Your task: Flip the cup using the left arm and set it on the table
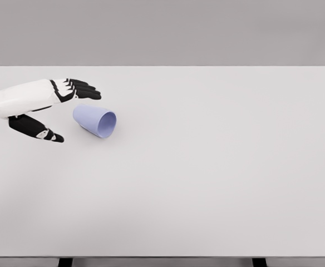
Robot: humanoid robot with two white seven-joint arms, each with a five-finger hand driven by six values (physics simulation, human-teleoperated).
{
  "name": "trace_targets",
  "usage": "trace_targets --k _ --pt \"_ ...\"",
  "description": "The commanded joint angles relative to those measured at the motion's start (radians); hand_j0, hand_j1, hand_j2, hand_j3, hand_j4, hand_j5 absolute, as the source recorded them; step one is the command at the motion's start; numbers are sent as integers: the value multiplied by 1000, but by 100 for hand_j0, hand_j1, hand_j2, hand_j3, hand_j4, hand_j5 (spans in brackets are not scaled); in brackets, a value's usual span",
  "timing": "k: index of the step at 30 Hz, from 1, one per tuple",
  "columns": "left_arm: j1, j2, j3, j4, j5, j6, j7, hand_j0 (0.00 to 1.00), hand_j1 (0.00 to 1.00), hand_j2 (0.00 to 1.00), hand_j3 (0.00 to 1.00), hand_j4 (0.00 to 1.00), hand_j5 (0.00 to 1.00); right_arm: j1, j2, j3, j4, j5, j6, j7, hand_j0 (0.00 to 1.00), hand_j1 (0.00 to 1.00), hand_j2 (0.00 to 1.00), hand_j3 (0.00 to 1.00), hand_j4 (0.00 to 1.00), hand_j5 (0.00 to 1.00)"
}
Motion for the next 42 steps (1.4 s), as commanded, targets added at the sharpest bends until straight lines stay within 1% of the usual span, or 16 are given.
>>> trace_targets --k 1,8,10,12,14,16,18,19,21,23,25,27,34,36,39,42 --pt "0 5 -1 -2 8 2 0 100 100 100 100 100 100 0 0 -1 -1 1 -2 0 100 100 100 100 100 100" --pt "-3 -15 -3 26 11 2 2 100 100 100 100 100 100 0 0 1 1 1 1 0 100 100 100 100 100 100" --pt "-2 -53 -3 93 6 2 2 100 100 100 100 100 100 -2 0 1 -1 1 1 0 100 100 100 100 100 100" --pt "-12 -78 -36 107 3 2 3 100 100 100 100 100 100 0 0 2 1 1 1 0 100 100 100 100 100 100" --pt "-31 -130 -46 136 3 2 0 100 100 100 100 100 100 -2 0 2 1 1 1 0 100 100 100 100 100 100" --pt "-32 -145 -55 150 -8 2 0 100 100 100 100 100 100 0 0 2 1 1 1 0 100 100 100 100 100 100" --pt "-52 -150 -67 152 -92 2 -3 100 100 100 100 100 100 0 0 2 1 1 1 0 100 100 100 100 100 100" --pt "-61 -171 -101 152 -97 2 -26 100 100 100 100 100 100 -2 0 2 1 1 1 0 100 100 100 100 100 100" --pt "-89 -178 -108 168 -95 94 -113 100 100 100 100 100 100 0 0 2 1 1 1 0 100 100 100 100 100 100" --pt "-110 -216 -110 230 -90 164 -149 100 100 100 100 100 100 0 0 2 1 1 1 0 100 100 100 100 100 100" --pt "-152 -234 -173 316 -66 168 -153 100 100 100 100 100 100 0 0 2 1 1 1 0 100 100 100 100 100 100" --pt "-232 -239 -254 362 -44 205 -150 100 100 100 100 100 100 -2 0 2 1 1 1 0 100 100 100 100 100 100" --pt "-239 -265 -270 354 -69 252 -147 100 100 100 100 100 100 0 0 2 1 1 1 0 100 100 100 100 100 100" --pt "-241 -293 -270 386 -103 279 -149 100 100 100 100 100 100 0 0 2 1 1 1 0 100 100 100 100 100 100" --pt "-253 -296 -270 442 -104 280 -147 100 100 100 100 100 100 0 0 2 1 1 1 0 100 100 100 100 100 100" --pt "-270 -305 -291 448 -103 285 -146 100 100 100 100 100 100 -2 0 2 1 1 1 0 100 100 100 100 100 100"
